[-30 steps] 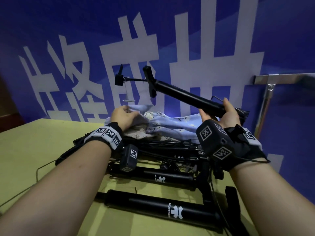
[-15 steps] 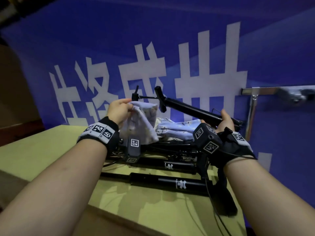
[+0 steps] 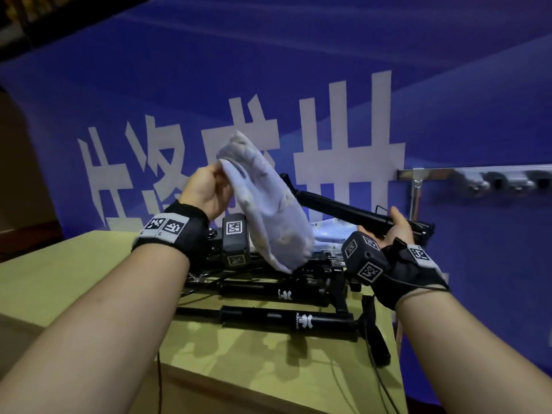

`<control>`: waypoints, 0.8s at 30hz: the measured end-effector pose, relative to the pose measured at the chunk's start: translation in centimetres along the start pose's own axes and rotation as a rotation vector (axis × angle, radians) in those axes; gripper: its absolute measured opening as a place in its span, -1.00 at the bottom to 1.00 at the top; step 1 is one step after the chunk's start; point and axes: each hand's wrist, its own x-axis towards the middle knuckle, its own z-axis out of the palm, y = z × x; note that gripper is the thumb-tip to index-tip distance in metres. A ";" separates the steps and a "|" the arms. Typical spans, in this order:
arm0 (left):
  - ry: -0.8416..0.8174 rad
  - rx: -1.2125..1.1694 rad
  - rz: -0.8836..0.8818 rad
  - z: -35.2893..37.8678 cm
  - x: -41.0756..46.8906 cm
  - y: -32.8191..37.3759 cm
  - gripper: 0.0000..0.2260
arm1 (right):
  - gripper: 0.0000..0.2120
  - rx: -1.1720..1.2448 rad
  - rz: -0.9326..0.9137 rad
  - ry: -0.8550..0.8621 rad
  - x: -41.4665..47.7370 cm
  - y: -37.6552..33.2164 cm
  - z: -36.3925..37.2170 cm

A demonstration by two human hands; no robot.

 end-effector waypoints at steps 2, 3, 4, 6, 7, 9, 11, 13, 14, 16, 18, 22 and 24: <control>0.099 -0.043 -0.002 0.1 0.2 0.0 -0.90 | -0.73 0.048 -0.010 0.006 0.8 0.0 0.0; 0.154 -0.081 0.015 -0.3 0.4 -0.1 -0.87 | -0.75 0.067 -0.008 0.009 1.2 0.1 0.0; 0.195 -0.113 0.024 -1.0 0.7 -0.4 -0.84 | -0.75 0.086 0.000 0.005 1.5 0.4 0.0; 0.266 -0.086 0.029 -3.2 1.3 -1.4 -0.77 | -0.76 0.091 0.014 0.003 2.2 0.7 -0.2; 0.313 -0.003 0.004 -4.2 1.2 -1.8 -0.76 | -0.77 0.097 0.021 -0.001 2.7 0.8 -0.5; 0.417 0.236 -0.051 -6.7 1.5 -2.9 -0.81 | -0.74 0.139 0.072 -0.025 4.2 1.5 -1.3; 0.548 0.477 -0.058 -8.5 1.9 -3.8 -0.62 | -0.71 0.045 0.083 -0.019 5.1 2.4 -2.0; 0.616 0.766 0.040 -8.8 1.9 -4.3 -0.45 | -0.71 -0.054 0.065 0.007 5.4 3.2 -2.4; 0.600 0.902 0.121 -8.4 1.7 -4.7 -0.45 | -0.72 -0.059 0.059 0.013 5.4 3.5 -2.5; 0.469 1.083 0.257 -6.5 0.6 -5.6 -0.60 | -0.74 -0.074 0.059 0.029 5.3 3.7 -2.7; 0.223 1.147 0.231 -4.0 -1.0 -7.4 -0.83 | -0.75 -0.089 0.056 0.054 5.2 3.7 -3.0; -0.155 1.423 0.007 -0.5 -2.5 -13.2 -0.72 | -0.72 -0.079 0.024 0.051 4.1 2.8 -3.2; -0.235 1.575 -0.081 -0.1 -2.4 -15.7 -0.60 | -0.72 -0.058 0.004 0.054 3.5 2.1 -3.5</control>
